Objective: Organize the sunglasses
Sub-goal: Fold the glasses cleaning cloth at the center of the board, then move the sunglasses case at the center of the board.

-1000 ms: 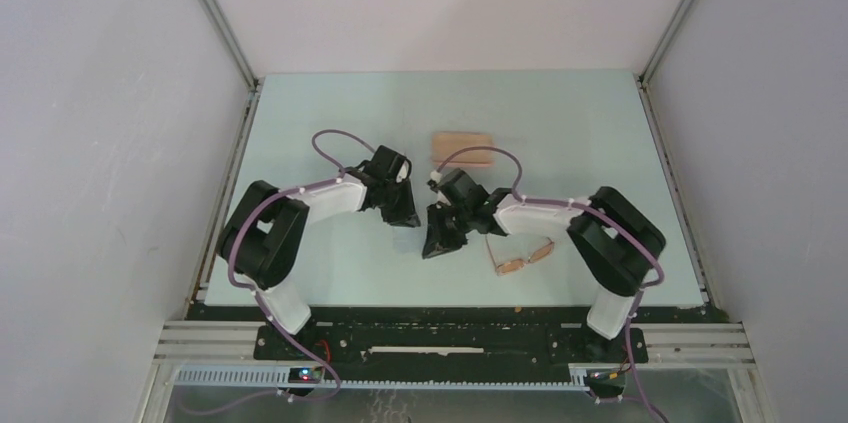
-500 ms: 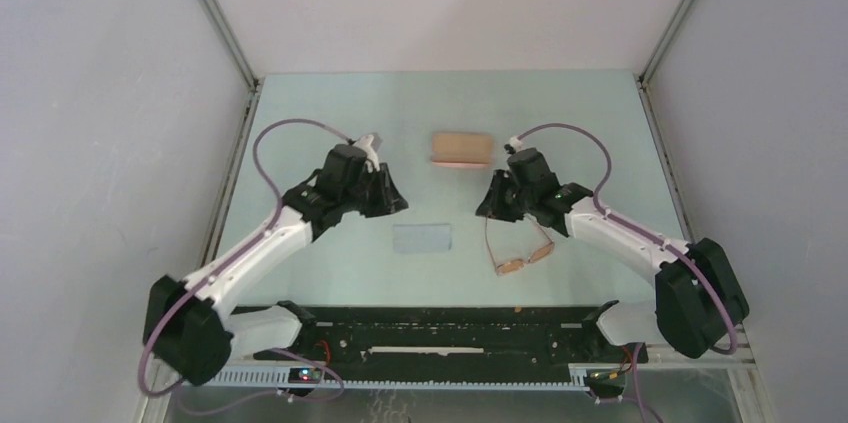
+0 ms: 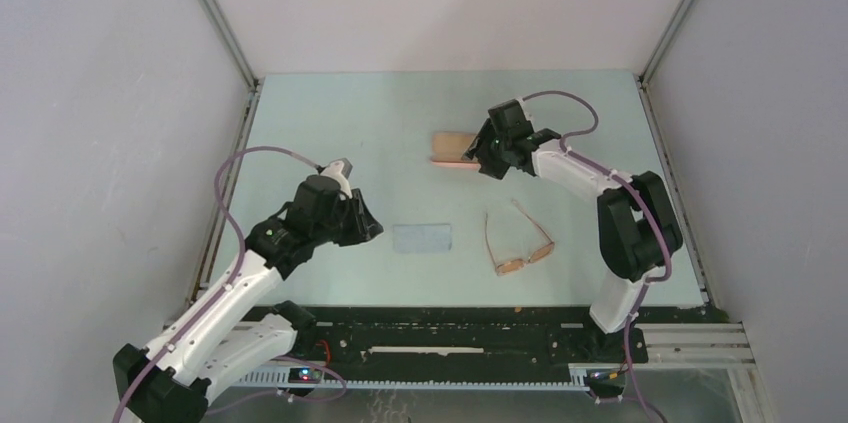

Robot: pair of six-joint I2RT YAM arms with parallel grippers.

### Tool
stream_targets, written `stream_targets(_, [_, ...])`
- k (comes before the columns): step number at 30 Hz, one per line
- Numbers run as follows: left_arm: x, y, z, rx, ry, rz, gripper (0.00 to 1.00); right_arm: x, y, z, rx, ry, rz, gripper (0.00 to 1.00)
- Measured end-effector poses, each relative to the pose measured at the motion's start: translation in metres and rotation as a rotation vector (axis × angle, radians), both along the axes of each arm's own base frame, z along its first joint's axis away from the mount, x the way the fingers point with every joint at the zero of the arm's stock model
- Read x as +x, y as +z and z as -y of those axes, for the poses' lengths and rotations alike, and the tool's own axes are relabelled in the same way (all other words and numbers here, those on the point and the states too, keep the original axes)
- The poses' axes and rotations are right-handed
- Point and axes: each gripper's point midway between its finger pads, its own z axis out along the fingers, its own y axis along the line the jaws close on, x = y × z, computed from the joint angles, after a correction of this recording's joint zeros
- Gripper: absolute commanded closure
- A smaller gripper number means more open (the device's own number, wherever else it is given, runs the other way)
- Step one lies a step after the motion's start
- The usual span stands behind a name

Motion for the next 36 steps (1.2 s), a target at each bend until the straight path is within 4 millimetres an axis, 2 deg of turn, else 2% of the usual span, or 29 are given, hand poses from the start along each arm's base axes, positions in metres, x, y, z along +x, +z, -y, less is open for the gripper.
stream_targets(6, [-0.005,0.002,-0.008,0.019,0.018,0.008,0.61,0.007,-0.033,-0.002,0.082,-0.178,-0.128,0.32])
stream_targets(13, [-0.014,-0.004,-0.009,0.056,-0.016,-0.006,0.58,0.026,-0.045,0.004,0.129,-0.303,-0.131,0.32])
stream_targets(18, [-0.015,-0.003,-0.009,0.060,-0.025,0.000,0.58,0.039,-0.062,0.004,0.168,-0.366,-0.157,0.34])
stream_targets(21, [-0.015,-0.004,-0.008,0.065,-0.032,-0.001,0.58,0.044,-0.073,-0.001,0.179,-0.374,-0.181,0.40])
stream_targets(24, [-0.014,-0.006,-0.007,0.067,-0.037,-0.004,0.58,0.047,-0.079,-0.004,0.188,-0.375,-0.193,0.51])
stream_targets(31, [-0.012,-0.007,-0.003,0.063,-0.050,-0.008,0.58,0.044,-0.076,-0.016,0.224,-0.315,-0.206,0.79])
stream_targets(33, [-0.011,-0.007,-0.002,0.059,-0.051,-0.008,0.57,0.040,-0.075,-0.023,0.226,-0.276,-0.205,0.83])
stream_targets(36, [-0.010,-0.009,-0.001,0.058,-0.054,-0.015,0.57,0.031,-0.076,-0.034,0.225,-0.214,-0.214,0.84])
